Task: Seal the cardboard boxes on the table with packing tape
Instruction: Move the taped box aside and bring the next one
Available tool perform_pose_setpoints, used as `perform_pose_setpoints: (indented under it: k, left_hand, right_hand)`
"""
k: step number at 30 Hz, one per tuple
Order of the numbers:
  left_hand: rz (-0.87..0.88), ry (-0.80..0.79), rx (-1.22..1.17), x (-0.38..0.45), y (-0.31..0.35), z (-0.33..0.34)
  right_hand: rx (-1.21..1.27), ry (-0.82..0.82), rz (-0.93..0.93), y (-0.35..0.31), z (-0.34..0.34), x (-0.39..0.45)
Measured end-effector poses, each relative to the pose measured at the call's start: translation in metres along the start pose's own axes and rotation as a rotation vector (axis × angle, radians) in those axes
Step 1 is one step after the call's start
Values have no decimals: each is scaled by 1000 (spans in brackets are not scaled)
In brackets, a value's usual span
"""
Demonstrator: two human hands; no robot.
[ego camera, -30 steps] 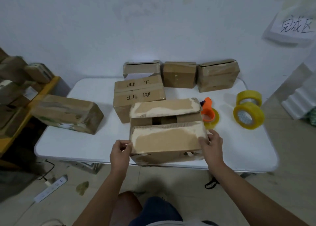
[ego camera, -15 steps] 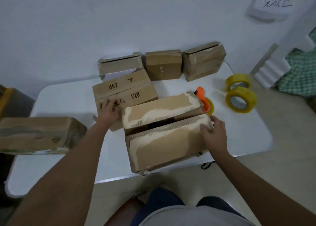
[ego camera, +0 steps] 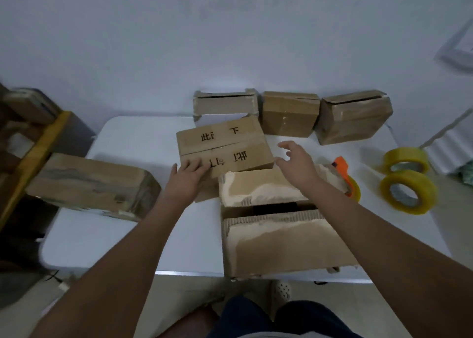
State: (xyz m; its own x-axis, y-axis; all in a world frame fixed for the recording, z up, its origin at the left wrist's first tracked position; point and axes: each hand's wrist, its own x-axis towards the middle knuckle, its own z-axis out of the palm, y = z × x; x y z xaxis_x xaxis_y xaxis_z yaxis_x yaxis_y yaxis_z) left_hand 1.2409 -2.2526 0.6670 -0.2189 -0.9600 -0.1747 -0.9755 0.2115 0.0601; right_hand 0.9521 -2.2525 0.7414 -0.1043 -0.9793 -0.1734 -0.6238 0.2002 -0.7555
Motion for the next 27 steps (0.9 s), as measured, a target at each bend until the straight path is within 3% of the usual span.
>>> perform_pose_setpoints:
  k: [5, 9, 12, 15, 19, 22, 27]
  left_hand:
    - [-48, -28, 87, -15, -4, -7]
    - [-110, 38, -161, -22, -12, -12]
    - [-388, 138, -271, -35, -27, -6]
    - [-584, 46, -238, -58, -47, 12]
    - [-637, -19, -218, -87, -82, 35]
    - [-599, 51, -224, -104, -100, 37]
    - [-670, 115, -245, -116, -138, 44]
  right_hand:
    - [-88, -177, 9, -18, 22, 32]
    - [-174, -318, 59, -18, 36, 55]
    - [-210, -349, 75, -14, 44, 72]
    - [-259, -377, 24, -15, 54, 76]
    - [-397, -540, -106, -24, 76, 79]
    - [-423, -644, -131, -38, 100, 80]
    - [-454, -610, -163, -69, 150, 75]
